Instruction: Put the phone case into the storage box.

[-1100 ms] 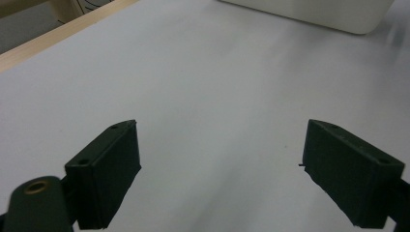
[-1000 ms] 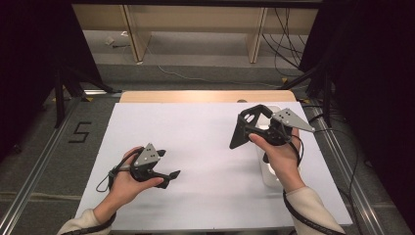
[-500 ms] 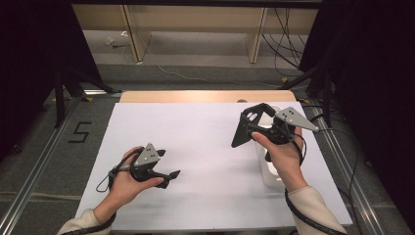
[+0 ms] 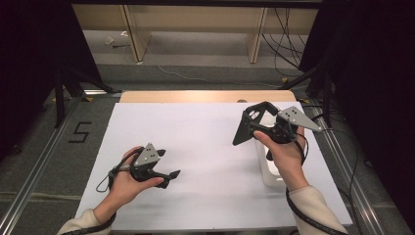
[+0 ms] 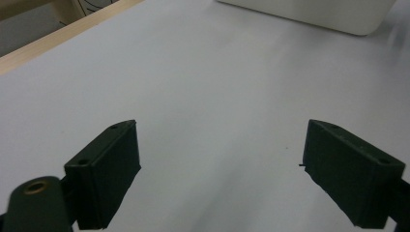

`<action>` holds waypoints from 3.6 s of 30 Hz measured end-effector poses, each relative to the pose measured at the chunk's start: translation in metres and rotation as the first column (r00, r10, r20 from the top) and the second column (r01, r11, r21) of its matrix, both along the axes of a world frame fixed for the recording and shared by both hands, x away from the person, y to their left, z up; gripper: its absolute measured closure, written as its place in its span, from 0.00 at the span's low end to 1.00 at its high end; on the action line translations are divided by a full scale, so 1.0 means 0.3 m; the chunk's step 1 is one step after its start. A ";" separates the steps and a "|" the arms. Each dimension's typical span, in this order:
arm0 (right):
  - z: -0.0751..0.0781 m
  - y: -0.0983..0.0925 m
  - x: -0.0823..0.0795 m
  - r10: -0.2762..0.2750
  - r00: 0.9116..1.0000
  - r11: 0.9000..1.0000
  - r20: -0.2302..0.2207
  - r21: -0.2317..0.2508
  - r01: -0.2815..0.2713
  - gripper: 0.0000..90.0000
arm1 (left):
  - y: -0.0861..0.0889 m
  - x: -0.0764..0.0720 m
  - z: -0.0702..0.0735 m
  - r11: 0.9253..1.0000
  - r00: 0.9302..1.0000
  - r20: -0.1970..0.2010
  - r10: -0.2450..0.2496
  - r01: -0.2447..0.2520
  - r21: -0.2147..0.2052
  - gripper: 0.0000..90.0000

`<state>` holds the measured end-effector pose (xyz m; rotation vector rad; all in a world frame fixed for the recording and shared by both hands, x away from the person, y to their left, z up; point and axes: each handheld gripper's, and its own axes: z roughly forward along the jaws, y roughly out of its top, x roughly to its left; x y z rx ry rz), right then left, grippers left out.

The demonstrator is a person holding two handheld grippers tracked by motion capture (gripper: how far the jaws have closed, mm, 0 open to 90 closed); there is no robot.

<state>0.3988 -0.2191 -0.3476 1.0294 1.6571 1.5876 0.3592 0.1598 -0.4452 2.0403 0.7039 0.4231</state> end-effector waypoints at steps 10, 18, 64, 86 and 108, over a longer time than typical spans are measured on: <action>0.008 -0.010 -0.006 -0.033 0.997 0.999 0.069 0.022 0.032 0.17 | 0.000 0.000 0.000 1.000 1.000 0.002 0.001 -0.001 0.000 0.14; 0.019 -0.022 -0.008 -0.045 0.996 0.999 0.080 0.031 0.043 0.17 | 0.000 0.000 0.000 1.000 1.000 0.004 0.002 -0.002 -0.003 0.14; 0.053 -0.105 -0.004 -0.122 0.988 0.992 0.096 0.042 0.119 0.17 | -0.001 0.000 -0.001 1.000 1.000 0.004 0.007 -0.007 -0.007 0.14; 0.053 -0.144 0.005 -0.165 0.982 0.986 0.092 0.026 0.163 0.17 | -0.002 0.001 -0.001 1.000 1.000 0.004 0.006 -0.006 -0.007 0.14; 0.045 -0.185 0.017 -0.211 0.974 0.978 0.088 0.014 0.210 0.17 | -0.002 0.001 -0.003 1.000 1.000 0.004 0.004 -0.004 -0.004 0.14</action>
